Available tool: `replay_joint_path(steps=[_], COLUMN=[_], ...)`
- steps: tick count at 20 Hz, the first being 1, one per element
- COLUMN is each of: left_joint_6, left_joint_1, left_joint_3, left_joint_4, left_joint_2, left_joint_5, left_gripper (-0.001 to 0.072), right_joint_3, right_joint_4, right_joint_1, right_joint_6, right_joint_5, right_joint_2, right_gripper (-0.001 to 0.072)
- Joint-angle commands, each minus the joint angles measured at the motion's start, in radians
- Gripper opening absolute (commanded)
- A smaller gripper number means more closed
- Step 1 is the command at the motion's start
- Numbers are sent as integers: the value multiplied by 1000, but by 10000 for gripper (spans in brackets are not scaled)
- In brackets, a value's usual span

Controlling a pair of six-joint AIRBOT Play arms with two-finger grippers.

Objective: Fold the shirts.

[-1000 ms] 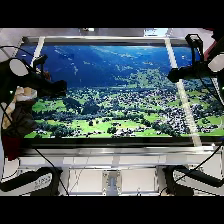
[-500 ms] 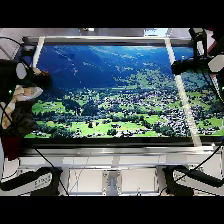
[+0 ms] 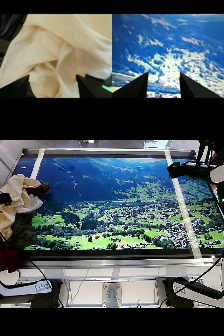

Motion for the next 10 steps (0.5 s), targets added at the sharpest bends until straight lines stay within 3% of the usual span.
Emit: replay_joint_path(steps=[1, 4, 8, 9, 10], left_joint_6=[12, 26, 164, 187, 193], left_joint_1=[82, 87, 87, 87, 87], left_joint_3=[1, 1, 1, 1, 2], left_joint_4=[-21, -57, -210, -225, -229], left_joint_2=[-79, -138, -187, -188, -188], left_joint_5=[77, 134, 164, 174, 188], left_gripper=[656, 653, 632, 509, 195], right_joint_3=[0, 0, 0, 0, 0], right_joint_4=[111, 175, 232, 246, 264], right_joint_1=[1, 2, 2, 2, 2], right_joint_6=[2, 2, 2, 2, 2], right_joint_5=[12, 36, 40, 40, 40], right_joint_2=[0, 0, 0, 0, 0], right_gripper=[449, 450, 450, 449, 449])
